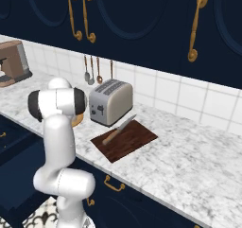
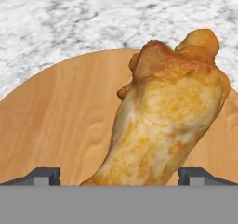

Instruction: Pick up the knife from the drawer and place it on the cutting board. Then place the meat from the plate to the cutting board.

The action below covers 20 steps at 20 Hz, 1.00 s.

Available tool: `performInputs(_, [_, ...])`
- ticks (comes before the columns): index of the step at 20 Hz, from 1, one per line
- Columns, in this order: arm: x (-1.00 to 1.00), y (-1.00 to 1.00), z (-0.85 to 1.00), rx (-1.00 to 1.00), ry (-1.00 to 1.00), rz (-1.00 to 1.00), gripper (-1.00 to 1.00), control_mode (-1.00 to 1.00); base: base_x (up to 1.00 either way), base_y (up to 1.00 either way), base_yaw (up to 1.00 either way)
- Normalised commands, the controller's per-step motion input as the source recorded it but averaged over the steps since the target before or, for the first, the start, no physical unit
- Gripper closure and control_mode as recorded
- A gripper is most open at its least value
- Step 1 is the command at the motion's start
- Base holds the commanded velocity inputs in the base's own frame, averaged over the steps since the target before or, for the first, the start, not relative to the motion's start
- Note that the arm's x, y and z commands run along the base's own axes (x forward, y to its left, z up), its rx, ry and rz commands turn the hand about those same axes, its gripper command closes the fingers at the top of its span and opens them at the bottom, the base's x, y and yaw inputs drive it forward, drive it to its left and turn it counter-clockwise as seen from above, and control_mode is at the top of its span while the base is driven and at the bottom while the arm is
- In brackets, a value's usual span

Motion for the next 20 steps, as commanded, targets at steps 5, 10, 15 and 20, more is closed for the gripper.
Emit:
performInputs(5, [0.64,0.0,0.01,0.0,0.15,-0.03,-1.0,-1.0,0.0,0.0,0.0])
performInputs(10, [0.25,-0.09,-0.02,0.0,0.24,-0.04,1.0,-1.0,0.0,0.0,0.0])
performInputs(15, [-0.04,-0.18,0.04,0.0,0.09,-0.03,1.0,-1.0,0.0,0.0,0.0])
performInputs(20, [-0.59,0.01,0.55,0.0,0.0,0.0,1.0,-1.0,0.0,0.0,0.0])
